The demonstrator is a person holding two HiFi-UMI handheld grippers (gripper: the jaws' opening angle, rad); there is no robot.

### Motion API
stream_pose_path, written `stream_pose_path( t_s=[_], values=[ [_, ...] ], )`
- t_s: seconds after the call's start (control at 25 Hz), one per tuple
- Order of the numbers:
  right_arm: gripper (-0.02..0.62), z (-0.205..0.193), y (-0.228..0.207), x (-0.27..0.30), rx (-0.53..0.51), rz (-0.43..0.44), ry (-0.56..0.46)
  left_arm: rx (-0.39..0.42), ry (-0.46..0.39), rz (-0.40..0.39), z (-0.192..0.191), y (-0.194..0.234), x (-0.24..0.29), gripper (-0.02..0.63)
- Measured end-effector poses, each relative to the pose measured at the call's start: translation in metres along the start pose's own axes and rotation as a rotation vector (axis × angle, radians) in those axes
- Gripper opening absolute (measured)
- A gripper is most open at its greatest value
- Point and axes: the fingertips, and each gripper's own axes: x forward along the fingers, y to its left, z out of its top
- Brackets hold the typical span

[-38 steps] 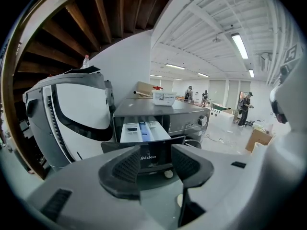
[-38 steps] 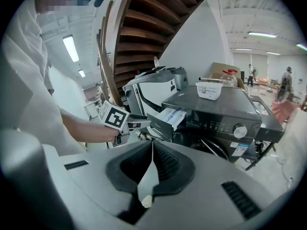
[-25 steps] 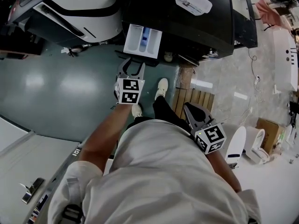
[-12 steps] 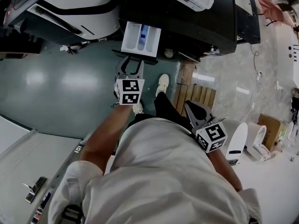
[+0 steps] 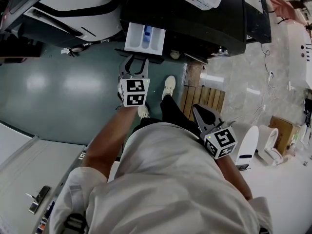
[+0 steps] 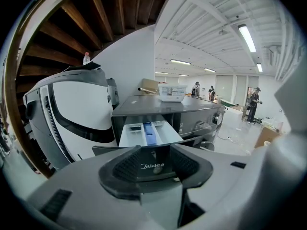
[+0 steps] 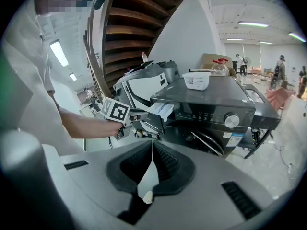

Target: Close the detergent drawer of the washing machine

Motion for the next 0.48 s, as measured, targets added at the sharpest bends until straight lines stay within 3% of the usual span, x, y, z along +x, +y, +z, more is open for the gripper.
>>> stream_pose_path(
  t_s=[0.48],
  values=[
    [0.009,0.0008,-0.0082,-0.0015,0.016,-0.011,-0.009,0.004,0.002,0.01,0.0034,0.0023,0.0061,0.183]
  ],
)
